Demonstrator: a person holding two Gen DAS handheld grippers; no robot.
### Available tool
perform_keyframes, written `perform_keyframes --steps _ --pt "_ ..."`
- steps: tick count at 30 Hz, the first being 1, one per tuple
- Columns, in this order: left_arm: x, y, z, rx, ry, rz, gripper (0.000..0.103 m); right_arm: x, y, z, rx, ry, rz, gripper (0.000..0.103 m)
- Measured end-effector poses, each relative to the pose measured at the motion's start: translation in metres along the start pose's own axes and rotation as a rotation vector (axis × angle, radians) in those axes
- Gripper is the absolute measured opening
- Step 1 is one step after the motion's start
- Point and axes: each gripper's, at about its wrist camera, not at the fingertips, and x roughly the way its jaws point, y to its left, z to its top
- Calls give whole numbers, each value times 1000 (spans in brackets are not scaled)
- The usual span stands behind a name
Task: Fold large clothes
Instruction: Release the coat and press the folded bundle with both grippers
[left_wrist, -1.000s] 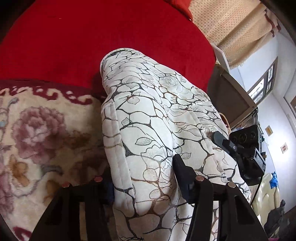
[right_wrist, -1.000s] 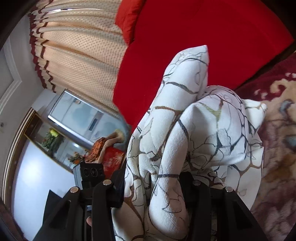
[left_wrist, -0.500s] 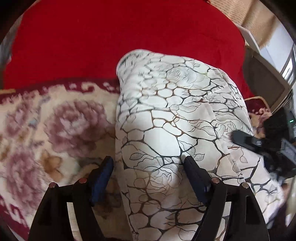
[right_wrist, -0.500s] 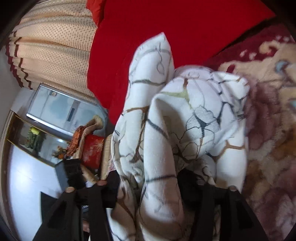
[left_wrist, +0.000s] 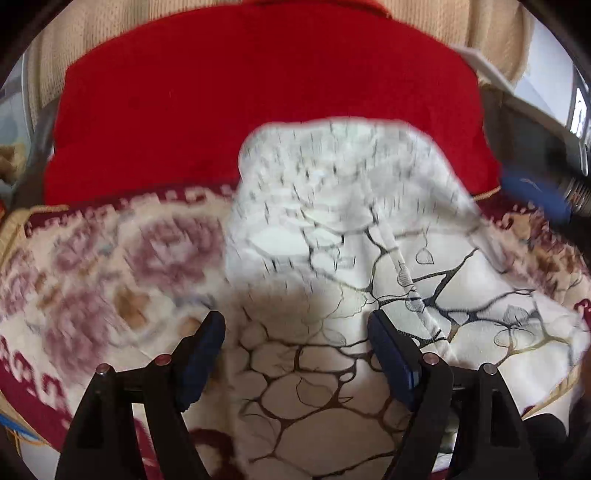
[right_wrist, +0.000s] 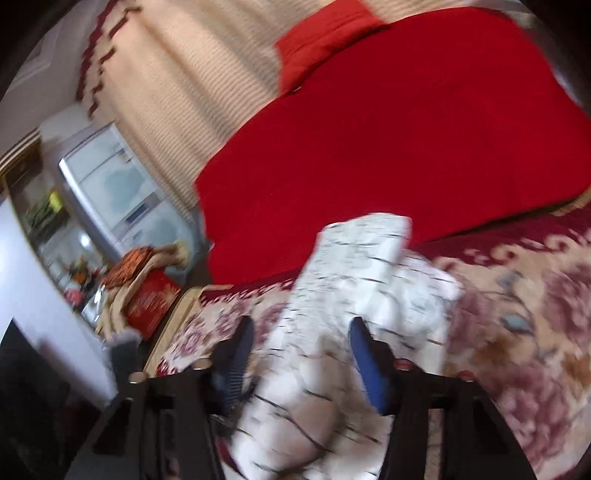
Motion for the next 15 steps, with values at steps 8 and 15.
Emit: perform_keyframes --steps 8,15 --pt "15 10 0 -36 17 -40 88 94 -74 -7 267 263 -116 29" --pt "-33 16 -3 -57 -84 -52 88 33 -59 -10 269 193 -49 31"
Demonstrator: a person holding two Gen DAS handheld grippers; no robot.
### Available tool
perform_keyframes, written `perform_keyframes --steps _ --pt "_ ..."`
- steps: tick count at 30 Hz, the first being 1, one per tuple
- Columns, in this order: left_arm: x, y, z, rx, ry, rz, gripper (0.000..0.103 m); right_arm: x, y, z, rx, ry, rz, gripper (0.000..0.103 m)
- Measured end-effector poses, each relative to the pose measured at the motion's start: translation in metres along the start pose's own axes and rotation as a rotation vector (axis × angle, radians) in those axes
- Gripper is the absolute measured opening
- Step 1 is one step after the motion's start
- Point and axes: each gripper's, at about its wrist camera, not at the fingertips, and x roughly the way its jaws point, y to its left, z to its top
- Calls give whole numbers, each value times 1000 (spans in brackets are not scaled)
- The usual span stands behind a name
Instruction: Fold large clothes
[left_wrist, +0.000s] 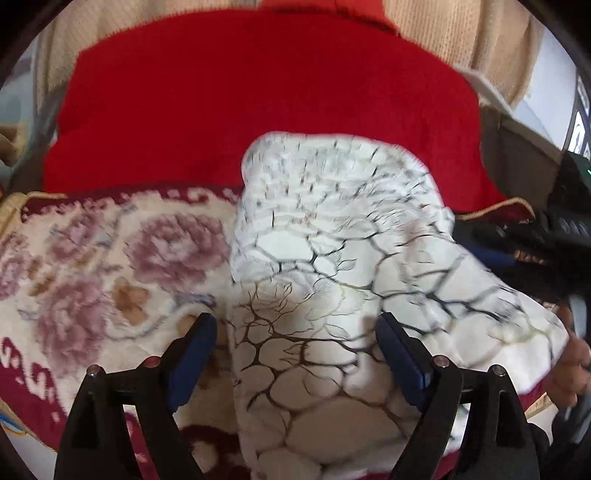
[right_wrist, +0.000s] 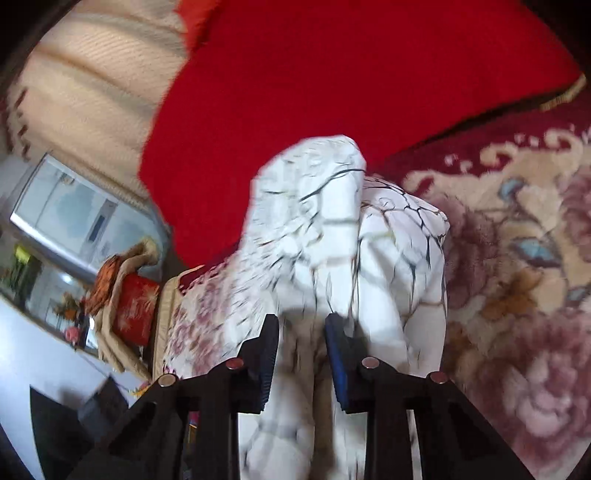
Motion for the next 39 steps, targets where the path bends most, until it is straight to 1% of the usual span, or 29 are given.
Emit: perform_keyframes --steps 3,5,6,7,9,10,11,14,16,19,20,21,22,23,24,26,29,32,35,39 --pt "-29 3 -7 -10 -70 45 89 -28 23 -24 -106 -36 -4 31" --pt "-33 5 -13 -25 -75 77 97 -33 37 -43 -176 -41 -27 31" --pt "-27 7 -16 -30 -49 94 97 -26 37 -55 -196 -17 -94 31" --pt "-20 7 -19 -27 -7 106 97 -20 34 -62 -193 9 -139 32" --pt "-5 4 -27 -12 107 124 97 0 17 -72 -172 56 -196 32" --pt "-6 3 -29 -15 109 128 97 2 12 -74 -165 53 -205 31" --pt "-16 1 -31 -18 85 136 96 -1 11 -76 -158 41 -198 31" --pt "-43 -4 -29 10 34 141 97 -20 13 -76 -113 52 -180 31" --pt "-70 -11 -24 23 -30 182 97 -41 20 -73 -116 24 -159 32" --pt "-102 -19 -16 33 -92 245 97 -80 38 -77 -147 -25 -155 35" --pt "-110 -23 -13 41 -106 272 97 -95 45 -79 -167 -44 -161 40" --pt "-119 -27 -9 51 -116 302 97 -106 56 -84 -199 -71 -175 64" --pt "-127 -32 -7 61 -123 328 97 -104 71 -86 -221 -94 -193 80" --pt "-137 -40 -6 77 -136 357 97 -118 81 -93 -251 -138 -211 80" --pt "-148 -45 -5 88 -151 371 97 -128 91 -100 -280 -173 -220 80" --pt "-166 -54 -5 113 -184 399 97 -150 113 -114 -353 -219 -237 79" --pt "-196 -68 -7 141 -238 425 97 -184 133 -129 -389 -281 -261 80" --pt "-221 -77 -10 145 -293 448 100 -211 148 -143 -397 -332 -289 79" --pt "-245 -81 -12 136 -345 464 100 -230 158 -154 -398 -353 -324 79" --pt "-266 -83 -16 121 -370 478 100 -238 167 -169 -418 -361 -346 79"
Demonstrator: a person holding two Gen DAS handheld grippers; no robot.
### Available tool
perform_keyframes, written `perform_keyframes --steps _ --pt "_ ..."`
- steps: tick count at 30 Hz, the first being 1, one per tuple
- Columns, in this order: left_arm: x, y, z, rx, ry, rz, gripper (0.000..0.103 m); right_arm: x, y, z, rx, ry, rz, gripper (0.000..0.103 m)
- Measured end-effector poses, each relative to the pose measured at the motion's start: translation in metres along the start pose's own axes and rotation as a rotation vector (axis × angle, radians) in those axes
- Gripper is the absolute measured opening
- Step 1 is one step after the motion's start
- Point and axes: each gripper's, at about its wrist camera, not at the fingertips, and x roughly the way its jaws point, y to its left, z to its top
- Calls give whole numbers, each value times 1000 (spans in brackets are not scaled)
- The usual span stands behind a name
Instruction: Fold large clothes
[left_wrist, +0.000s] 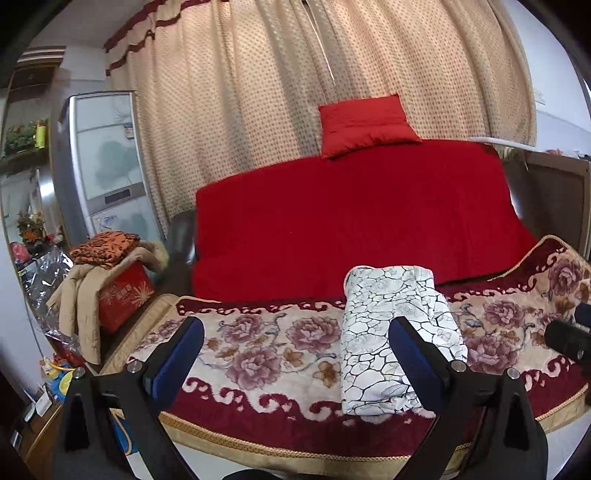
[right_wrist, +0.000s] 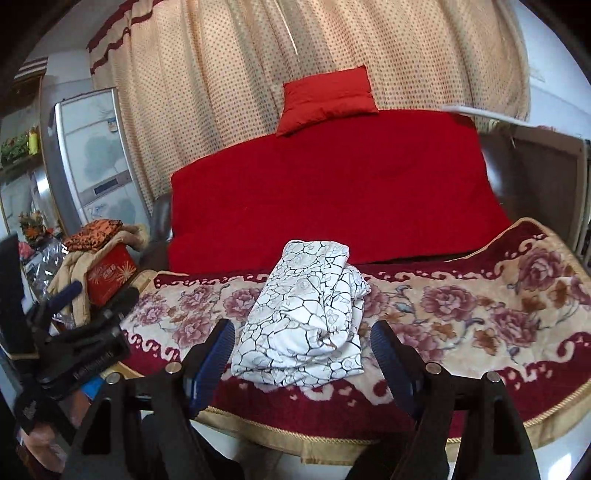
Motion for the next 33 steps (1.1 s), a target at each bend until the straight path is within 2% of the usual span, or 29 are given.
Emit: perform_keyframes --steps 5,11,19,33 --pt "-17 11 -3 -13 -11 38 100 -19 15 -7 -3 -1 2 79" --pt "-27 21 -8 -17 -6 48 100 -30 32 -14 -13 -2 8 80" --pt "-32 29 -13 -19 4 44 100 -25 44 -20 9 32 7 80" --pt "-42 32 -13 -21 -16 42 100 -30 54 -18 -4 15 -16 80"
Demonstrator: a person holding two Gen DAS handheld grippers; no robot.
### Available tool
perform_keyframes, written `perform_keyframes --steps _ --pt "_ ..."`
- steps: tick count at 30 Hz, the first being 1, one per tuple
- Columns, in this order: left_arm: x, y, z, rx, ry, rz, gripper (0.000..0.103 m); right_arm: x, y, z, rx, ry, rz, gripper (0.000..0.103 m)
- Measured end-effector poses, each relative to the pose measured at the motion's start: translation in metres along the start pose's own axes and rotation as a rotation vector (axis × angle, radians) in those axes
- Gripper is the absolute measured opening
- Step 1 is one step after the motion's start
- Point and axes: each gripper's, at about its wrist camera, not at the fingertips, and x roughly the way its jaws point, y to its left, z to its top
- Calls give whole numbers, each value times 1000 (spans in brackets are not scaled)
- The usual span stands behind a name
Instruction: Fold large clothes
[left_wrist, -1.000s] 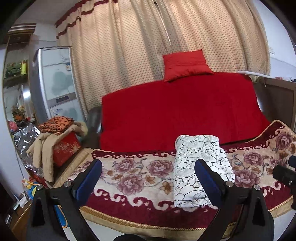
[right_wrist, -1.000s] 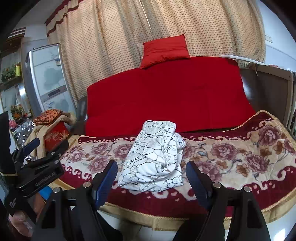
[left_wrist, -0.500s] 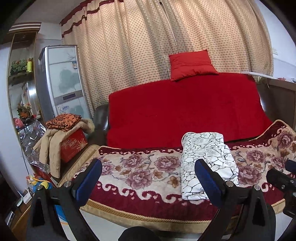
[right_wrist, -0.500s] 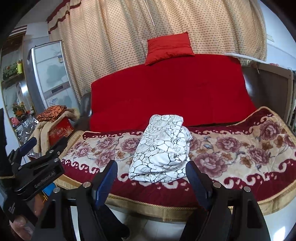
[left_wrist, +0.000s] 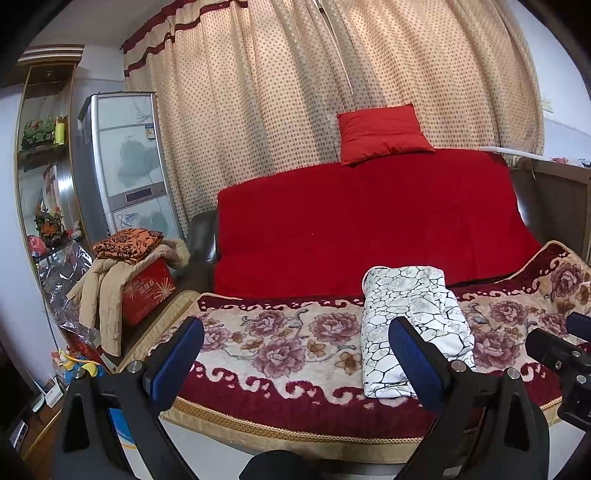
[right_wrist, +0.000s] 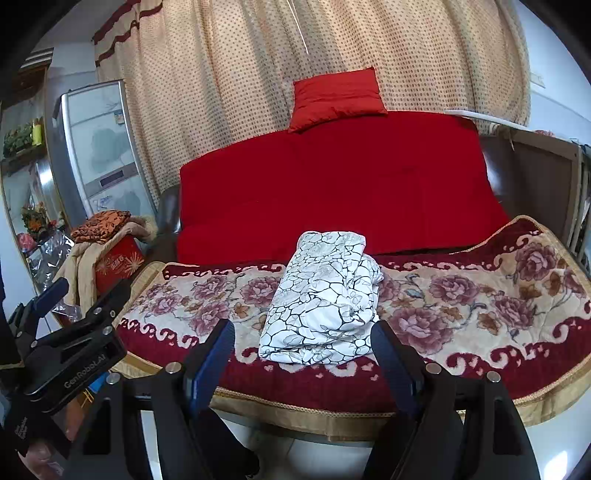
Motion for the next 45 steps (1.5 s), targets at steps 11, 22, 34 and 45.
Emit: perform_keyframes --steps 11,22,34,45 --pt "-16 9 5 -22 -41 12 100 -5 3 1 -12 -6 -1 80" --pt "-21 17 6 -42 -49 4 100 -5 8 1 -30 -5 3 79" --pt "-17 17 4 -38 -37 -2 100 3 19 -2 -55 -3 -8 80" --pt "12 19 7 -47 -8 -58 100 26 16 15 -45 -22 -15 80"
